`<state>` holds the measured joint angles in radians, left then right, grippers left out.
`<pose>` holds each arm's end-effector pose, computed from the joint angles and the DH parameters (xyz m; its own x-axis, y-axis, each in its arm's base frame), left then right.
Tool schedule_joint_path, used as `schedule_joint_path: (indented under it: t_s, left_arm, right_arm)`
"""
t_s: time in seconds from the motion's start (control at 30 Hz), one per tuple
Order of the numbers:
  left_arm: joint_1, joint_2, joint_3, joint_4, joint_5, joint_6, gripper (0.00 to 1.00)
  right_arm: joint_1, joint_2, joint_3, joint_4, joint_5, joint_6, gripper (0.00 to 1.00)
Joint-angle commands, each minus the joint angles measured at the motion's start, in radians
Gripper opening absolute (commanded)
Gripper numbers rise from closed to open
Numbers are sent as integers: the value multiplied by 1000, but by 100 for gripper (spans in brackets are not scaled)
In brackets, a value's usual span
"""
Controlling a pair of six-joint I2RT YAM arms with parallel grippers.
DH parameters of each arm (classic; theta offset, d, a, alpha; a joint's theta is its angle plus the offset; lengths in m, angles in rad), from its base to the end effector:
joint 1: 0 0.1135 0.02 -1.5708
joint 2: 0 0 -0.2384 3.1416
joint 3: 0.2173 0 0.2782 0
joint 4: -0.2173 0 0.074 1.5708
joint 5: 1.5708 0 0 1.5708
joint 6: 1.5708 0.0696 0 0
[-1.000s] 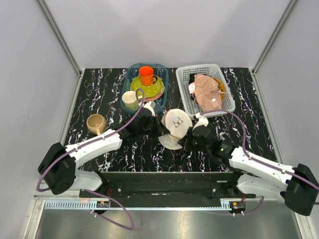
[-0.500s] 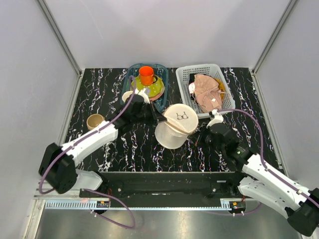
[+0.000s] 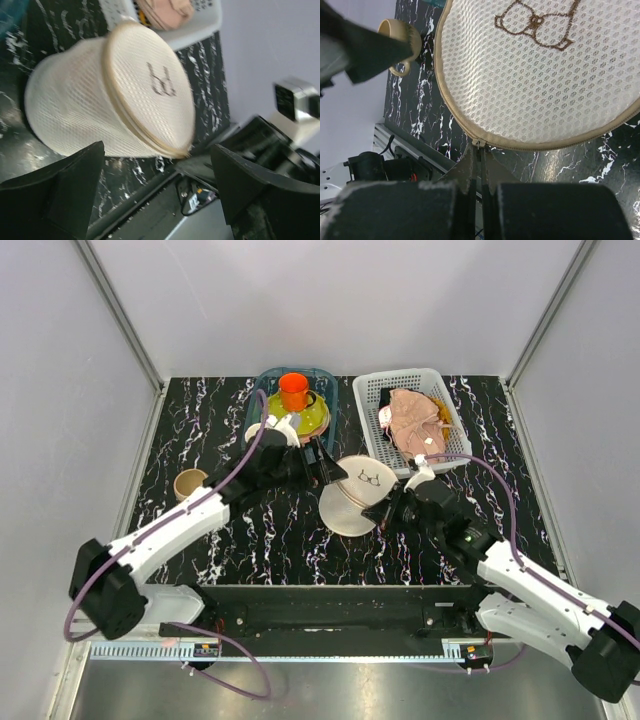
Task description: Unzip the laundry bag and remove the bra
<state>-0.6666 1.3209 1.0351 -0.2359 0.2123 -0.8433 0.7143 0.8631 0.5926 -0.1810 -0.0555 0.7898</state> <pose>0.2752 -0.2352 0.2547 -0.8191 -0.2845 -0.4981 0.2049 0.6659 -0.7173 0.2029 0.1811 0.2172 -0.7234 0.3113 -0.6163 -0.2529 0.7111 0.6561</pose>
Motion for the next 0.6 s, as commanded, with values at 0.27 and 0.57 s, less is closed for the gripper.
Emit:
schedule_joint_path:
  t_s: [0.27, 0.57]
  left_arm:
    - [-108, -16, -162, 233, -2, -218, 87]
    - [-111, 44, -121, 276, -13, -232, 10]
  right_arm:
    - [7, 48, -20, 98, -24, 32, 0]
    - [5, 60, -43, 62, 28, 5, 0]
